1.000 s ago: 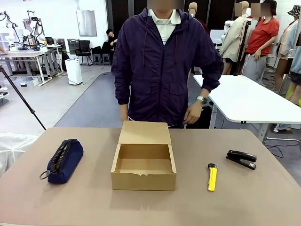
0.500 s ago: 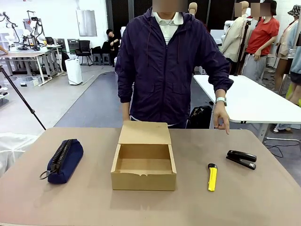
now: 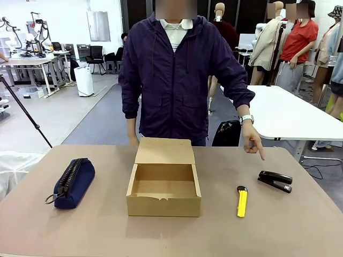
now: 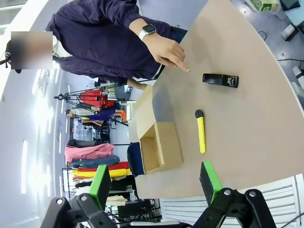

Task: Pack the items into the box.
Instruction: Pick up the item specified by the human and place it in the Mailer Box.

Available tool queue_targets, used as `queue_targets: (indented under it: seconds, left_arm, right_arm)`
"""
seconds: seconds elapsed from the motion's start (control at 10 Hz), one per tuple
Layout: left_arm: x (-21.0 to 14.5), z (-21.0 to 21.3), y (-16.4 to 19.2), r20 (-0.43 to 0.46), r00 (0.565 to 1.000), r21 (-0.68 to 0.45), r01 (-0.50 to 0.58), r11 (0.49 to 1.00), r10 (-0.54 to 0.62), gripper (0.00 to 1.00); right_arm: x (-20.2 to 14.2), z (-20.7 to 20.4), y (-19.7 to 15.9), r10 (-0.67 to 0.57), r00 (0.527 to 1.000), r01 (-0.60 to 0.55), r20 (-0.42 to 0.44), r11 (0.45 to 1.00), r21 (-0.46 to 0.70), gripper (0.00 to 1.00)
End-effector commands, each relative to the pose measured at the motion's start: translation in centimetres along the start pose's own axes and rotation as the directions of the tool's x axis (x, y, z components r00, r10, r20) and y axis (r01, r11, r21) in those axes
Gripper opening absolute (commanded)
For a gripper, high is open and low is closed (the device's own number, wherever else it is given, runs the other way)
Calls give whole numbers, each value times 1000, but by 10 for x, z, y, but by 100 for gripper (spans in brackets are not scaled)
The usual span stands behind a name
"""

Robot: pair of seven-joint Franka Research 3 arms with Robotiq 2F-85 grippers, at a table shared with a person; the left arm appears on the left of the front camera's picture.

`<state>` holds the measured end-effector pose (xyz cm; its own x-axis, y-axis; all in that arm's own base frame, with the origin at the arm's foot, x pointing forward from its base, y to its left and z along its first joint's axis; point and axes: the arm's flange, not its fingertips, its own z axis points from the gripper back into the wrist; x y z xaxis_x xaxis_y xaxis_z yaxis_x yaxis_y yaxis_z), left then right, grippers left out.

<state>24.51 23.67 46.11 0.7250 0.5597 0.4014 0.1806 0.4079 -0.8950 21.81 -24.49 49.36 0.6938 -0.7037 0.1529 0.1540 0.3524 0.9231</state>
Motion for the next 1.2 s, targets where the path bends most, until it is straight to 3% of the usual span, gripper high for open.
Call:
queue_targets:
  seconds: [0.0,0.2,0.3,0.4,0.5,0.6,0.7,0.9,1.0,1.1]
  left_arm:
    - [1,0,-1,9,1000,-21,12,1000,-12,100]
    - [1,0,-1,9,1000,-21,12,1000,-12,100]
    - [1,0,-1,9,1000,-21,12,1000,-12,100]
    - [1,0,-1,9,1000,-21,12,1000,-12,100]
    - [1,0,-1,9,1000,-21,12,1000,-12,100]
    - [1,0,-1,9,1000,-21,12,1000,-12,100]
    - [1,0,-1,9,1000,-21,12,1000,-12,100]
    - [1,0,-1,9,1000,-21,12,1000,-12,100]
    - [1,0,-1,9,1000,-21,12,1000,-12,100]
    - [1,0,-1,9,1000,-21,12,1000,-12,100]
  right_arm:
    - [2,0,1,24,1000,-24,11,999,34,100]
    - [0,0,0,0,1000,0,0,1000,0,100]
    - [18,-38,17,32,996,-43,-86,990,-131,100]
    - [34,-91,40,106,971,-165,-216,945,-282,100]
    - [39,-141,54,164,936,-294,-310,850,-437,100]
    - [33,-184,63,247,874,-452,-418,728,-516,100]
    - [22,-214,69,321,782,-606,-533,593,-531,100]
    - [9,-261,73,410,689,-724,-597,410,-554,100]
    - [5,-274,73,427,676,-736,-600,421,-531,100]
    - [2,-261,78,426,673,-731,-605,509,-454,100]
